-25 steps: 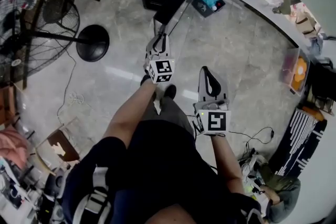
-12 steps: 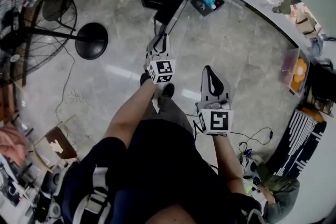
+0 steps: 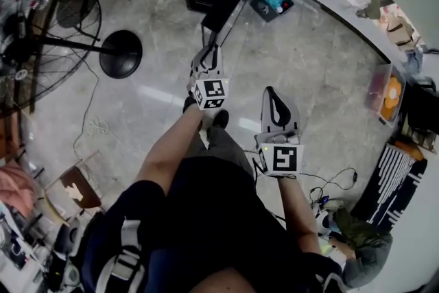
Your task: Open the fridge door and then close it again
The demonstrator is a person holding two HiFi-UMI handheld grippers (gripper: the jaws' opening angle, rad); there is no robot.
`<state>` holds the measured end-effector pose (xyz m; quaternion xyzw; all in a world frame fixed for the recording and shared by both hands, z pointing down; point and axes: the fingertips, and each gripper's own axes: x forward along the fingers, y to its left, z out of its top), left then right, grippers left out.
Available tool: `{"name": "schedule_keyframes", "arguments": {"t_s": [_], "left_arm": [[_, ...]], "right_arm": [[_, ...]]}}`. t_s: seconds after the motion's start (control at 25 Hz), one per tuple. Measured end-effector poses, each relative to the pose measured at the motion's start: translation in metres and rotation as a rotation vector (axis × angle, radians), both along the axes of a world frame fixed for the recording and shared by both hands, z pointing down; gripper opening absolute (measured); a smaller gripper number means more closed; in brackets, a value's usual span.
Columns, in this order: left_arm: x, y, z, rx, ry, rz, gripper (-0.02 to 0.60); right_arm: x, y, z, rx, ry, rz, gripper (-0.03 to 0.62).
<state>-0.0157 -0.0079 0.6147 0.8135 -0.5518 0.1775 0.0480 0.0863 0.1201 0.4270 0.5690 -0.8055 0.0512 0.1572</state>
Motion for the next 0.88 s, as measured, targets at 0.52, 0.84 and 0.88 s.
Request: {"name": "schedule_keyframes", "arguments": {"t_s": [0.52,0.84,0.88], "left_arm": [[-0.007,0.018,-0.006,-0.007,0.003,0.051,0.06],[-0.021,0.038,-0.023,0.015,0.003,0.103,0.034],[-0.024,0.039,-0.024,0.013,0.002,0.102,0.028]], "right_arm": [[-0.009,-0.005,-0.005,0.014,-0.004,-0.008,0.018],[-0.017,-0.012,-0.006,0.026,-0.011,-0.016,0.018],[-0.019,-0.014,-0.007,0.028,-0.015,-0.02,0.018]]}}
